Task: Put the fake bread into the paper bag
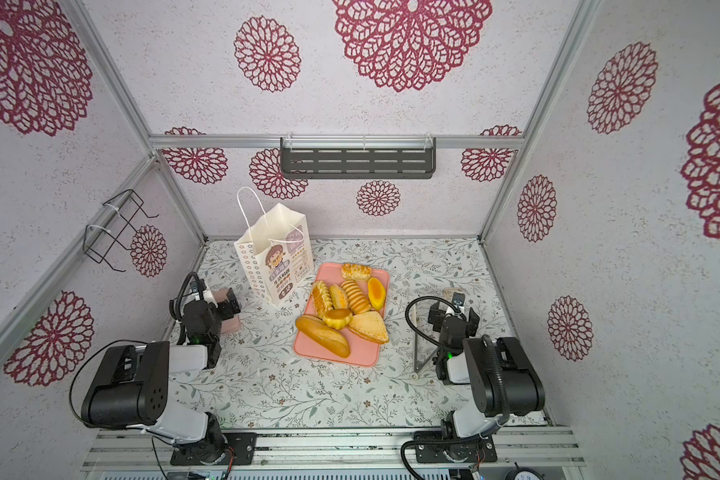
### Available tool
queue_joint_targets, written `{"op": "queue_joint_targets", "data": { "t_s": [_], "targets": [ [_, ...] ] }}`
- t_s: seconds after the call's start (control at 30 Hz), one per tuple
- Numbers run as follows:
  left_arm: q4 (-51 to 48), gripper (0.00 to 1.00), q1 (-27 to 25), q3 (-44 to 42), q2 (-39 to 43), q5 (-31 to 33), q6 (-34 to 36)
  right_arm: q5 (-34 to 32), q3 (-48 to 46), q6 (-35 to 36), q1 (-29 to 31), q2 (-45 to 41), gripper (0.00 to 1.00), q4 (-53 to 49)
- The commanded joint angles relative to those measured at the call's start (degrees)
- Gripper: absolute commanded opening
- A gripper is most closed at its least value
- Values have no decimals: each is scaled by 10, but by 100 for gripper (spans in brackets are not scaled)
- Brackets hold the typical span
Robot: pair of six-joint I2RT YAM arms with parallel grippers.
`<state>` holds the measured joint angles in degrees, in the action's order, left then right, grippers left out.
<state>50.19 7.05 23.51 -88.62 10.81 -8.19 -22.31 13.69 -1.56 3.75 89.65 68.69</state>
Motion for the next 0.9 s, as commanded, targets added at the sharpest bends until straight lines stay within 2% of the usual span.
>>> {"op": "queue_joint_targets", "data": {
  "t_s": [0.0,0.1,0.17,0.27,0.37,0.4,0.47,0.5,0.53,0.57,0.6,0.63,0.67,0.77,0.87],
  "targets": [
    [-26,97,0,7,29,0,2,3,2,0,2,-30,99,7],
    [-164,97,-5,47,94,25,-16,4,25,6,10,-107,99,-100],
    [-211,97,-12,56,142,42,-31,-13,45,-14,10,-160,99,-184],
    [-349,97,-20,93,226,91,-118,-30,69,-81,11,-237,99,-302],
    [-481,97,-20,146,275,140,-208,-42,108,-165,10,-299,99,-440],
    [-535,97,-16,176,284,137,-239,-55,118,-201,9,-315,99,-480],
    [-615,97,2,243,282,48,-248,-58,147,-288,1,-353,99,-584],
    [-653,97,10,286,271,-3,-246,-9,153,-297,-4,-373,96,-603],
    [-690,97,11,325,255,-29,-244,41,155,-295,-5,-388,88,-603],
    [-733,97,12,378,234,-52,-240,101,160,-295,-5,-401,74,-604],
    [-775,97,11,429,214,-73,-232,154,170,-304,-5,-408,66,-613],
    [-804,98,11,469,195,-95,-224,199,181,-311,-4,-407,64,-623],
    [-824,100,11,510,176,-126,-213,244,197,-317,-3,-402,63,-637],
    [-885,97,5,616,116,-181,-182,360,237,-321,9,-373,64,-658],
    [-933,96,-12,706,50,-191,-135,391,263,-310,54,-364,72,-677]
  ]
}}
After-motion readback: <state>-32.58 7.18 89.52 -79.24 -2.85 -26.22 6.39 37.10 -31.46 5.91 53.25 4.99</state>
